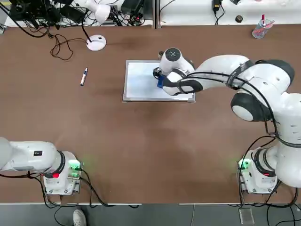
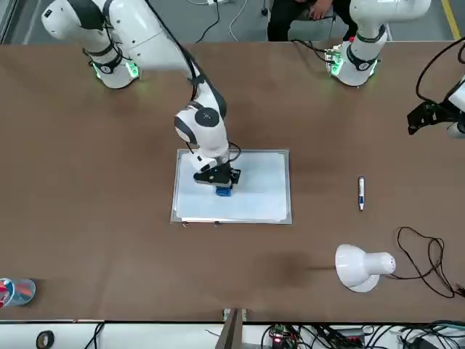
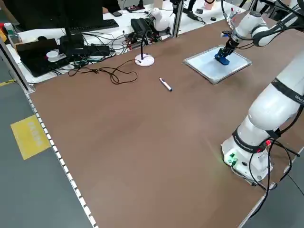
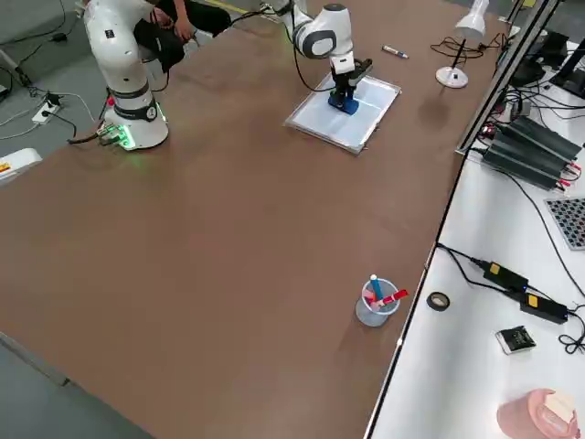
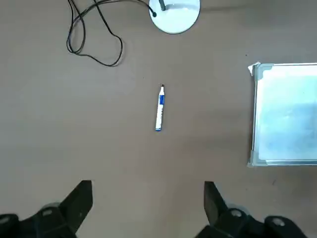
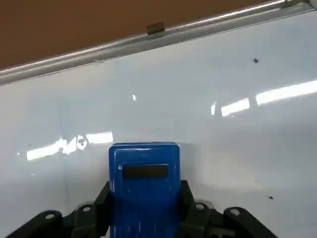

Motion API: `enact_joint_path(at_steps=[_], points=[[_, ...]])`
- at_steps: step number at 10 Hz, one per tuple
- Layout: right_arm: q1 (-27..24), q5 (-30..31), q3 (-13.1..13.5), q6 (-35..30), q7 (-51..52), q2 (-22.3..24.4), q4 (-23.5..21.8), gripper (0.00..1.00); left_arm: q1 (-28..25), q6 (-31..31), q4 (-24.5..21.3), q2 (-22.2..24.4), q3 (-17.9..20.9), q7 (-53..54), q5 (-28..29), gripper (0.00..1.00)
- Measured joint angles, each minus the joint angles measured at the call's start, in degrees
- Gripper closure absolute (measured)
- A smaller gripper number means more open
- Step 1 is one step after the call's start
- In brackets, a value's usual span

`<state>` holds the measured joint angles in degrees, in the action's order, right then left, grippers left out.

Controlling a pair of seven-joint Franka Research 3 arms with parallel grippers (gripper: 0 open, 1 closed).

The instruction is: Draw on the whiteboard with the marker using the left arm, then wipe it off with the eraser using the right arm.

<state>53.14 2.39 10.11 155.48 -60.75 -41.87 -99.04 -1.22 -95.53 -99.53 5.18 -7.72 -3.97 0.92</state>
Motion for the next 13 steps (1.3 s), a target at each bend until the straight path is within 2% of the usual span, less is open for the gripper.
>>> enact_joint_path(at_steps=[5, 8, 10, 13], points=[[1.1, 0.11, 0.45, -1.38, -2.15, -1.2, 2.42, 0.44, -0.05, -0.01, 0.0, -0.01, 0.0, 0.0, 0.0, 0.0], [0.32, -0.06, 0.38, -7.57, -1.08, -0.72, 4.49, 0.44, -0.05, -0.01, -0.02, -0.01, 0.0, 0.01, 0.0, 0.0], [-2.16, -0.35, 0.22, -14.97, 2.26, 1.77, 5.71, 0.44, -0.05, -0.01, -0.03, -0.02, 0.0, 0.02, 0.0, 0.0], [-7.31, -0.66, -1.69, -23.79, 9.07, 8.62, 5.4, 0.44, -0.05, -0.01, -0.04, -0.03, 0.01, 0.02, 0.0, 0.0]])
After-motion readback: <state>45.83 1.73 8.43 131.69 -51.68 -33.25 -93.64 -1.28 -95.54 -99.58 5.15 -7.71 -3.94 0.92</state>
